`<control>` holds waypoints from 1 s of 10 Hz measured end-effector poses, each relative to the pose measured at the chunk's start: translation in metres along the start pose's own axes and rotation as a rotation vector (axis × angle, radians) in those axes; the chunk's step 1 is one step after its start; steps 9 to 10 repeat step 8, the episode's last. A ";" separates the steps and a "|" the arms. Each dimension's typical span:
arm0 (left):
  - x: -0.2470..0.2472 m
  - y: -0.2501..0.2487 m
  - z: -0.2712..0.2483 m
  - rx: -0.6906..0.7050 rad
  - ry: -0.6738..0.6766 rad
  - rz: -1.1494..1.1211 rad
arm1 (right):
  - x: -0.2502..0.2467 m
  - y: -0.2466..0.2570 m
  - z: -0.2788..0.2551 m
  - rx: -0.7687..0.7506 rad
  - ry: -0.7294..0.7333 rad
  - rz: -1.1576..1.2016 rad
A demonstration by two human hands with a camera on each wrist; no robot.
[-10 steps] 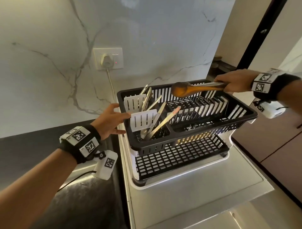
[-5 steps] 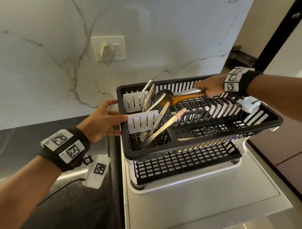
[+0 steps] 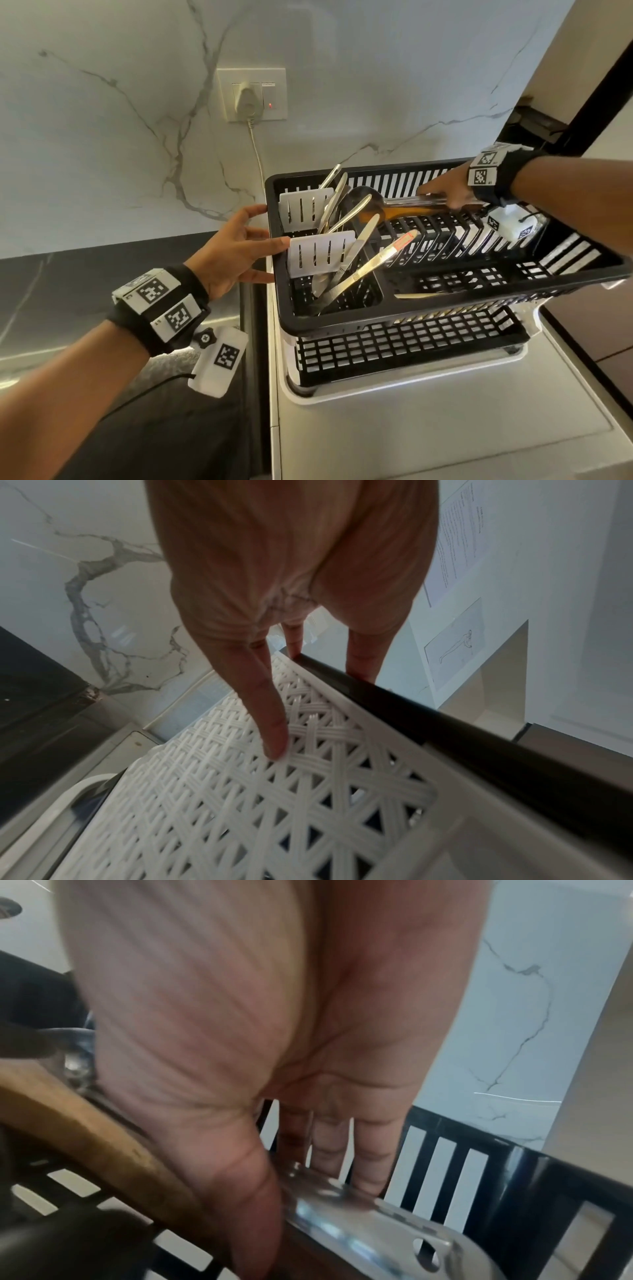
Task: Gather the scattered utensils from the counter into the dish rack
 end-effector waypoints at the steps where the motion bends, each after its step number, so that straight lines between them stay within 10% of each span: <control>1: 0.000 0.001 0.000 0.008 -0.004 0.005 | -0.002 0.001 -0.001 -0.028 -0.070 0.060; 10: 0.006 0.044 -0.065 0.111 0.040 0.035 | -0.011 0.059 -0.129 -0.174 -0.558 0.372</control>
Point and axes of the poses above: each hand's wrist, its own z-axis towards the middle knuckle, its own x-axis out of the palm, y = z × x, the point moved 3 cm from there along z, towards the middle knuckle, and after that the axes turned 11 degrees about y, right-handed, at the moved point
